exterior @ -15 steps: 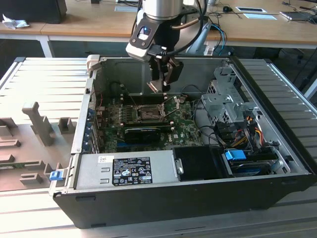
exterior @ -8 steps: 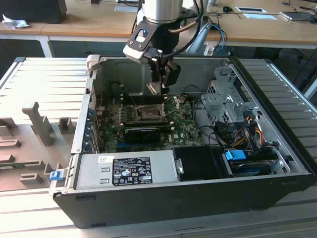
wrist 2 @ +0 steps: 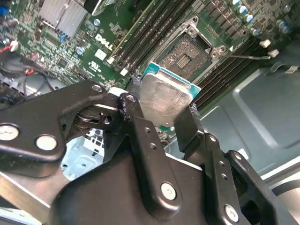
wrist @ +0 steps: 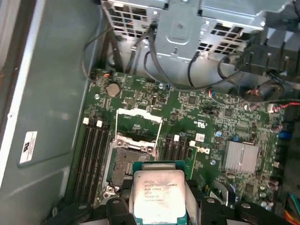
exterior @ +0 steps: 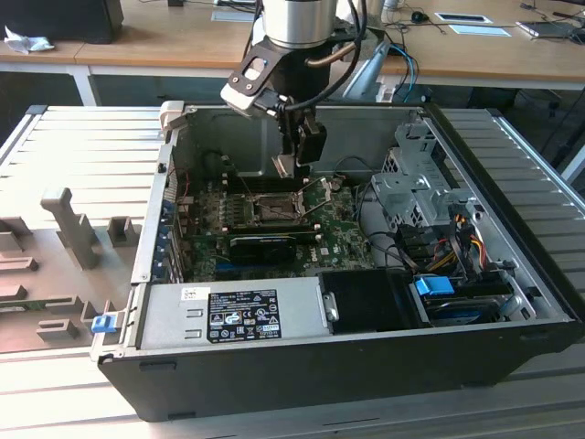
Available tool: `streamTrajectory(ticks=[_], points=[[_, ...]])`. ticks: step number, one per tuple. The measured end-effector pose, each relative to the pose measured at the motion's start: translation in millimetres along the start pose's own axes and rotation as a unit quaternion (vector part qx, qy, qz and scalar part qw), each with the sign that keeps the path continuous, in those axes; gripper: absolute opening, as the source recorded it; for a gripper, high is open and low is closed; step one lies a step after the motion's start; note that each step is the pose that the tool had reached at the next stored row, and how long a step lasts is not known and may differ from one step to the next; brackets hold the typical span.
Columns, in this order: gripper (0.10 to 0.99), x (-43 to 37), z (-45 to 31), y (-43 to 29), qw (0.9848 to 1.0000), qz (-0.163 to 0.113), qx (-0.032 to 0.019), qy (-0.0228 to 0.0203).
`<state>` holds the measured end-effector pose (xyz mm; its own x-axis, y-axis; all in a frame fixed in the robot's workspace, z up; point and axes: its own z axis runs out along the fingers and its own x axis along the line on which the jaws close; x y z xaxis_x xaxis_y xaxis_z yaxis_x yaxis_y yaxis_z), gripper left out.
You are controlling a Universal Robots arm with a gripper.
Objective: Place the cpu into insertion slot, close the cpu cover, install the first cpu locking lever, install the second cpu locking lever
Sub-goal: 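Place the cpu into insertion slot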
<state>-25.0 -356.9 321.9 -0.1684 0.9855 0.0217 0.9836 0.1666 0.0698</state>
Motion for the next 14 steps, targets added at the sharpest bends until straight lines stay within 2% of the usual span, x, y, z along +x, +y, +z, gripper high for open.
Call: streamTrajectory(ticks=[5,7,9,11,13,14], points=[[0.529,0.1,3.1,-0.2,0.9993,0.036,-0.0008,-0.0025],[0.529,0.1,5.2,-0.3,0.9983,0.059,-0.0013,-0.0041],[0.529,0.0,7.8,-0.5,0.9963,0.086,-0.0018,-0.006],[0.529,0.0,9.8,-0.7,0.995,0.099,-0.0021,-0.0083],[0.529,0.7,13.6,-0.8,0.9947,0.102,-0.002,-0.0113],[0.529,1.6,16.2,-0.8,0.9958,0.091,-0.0018,-0.0111]])
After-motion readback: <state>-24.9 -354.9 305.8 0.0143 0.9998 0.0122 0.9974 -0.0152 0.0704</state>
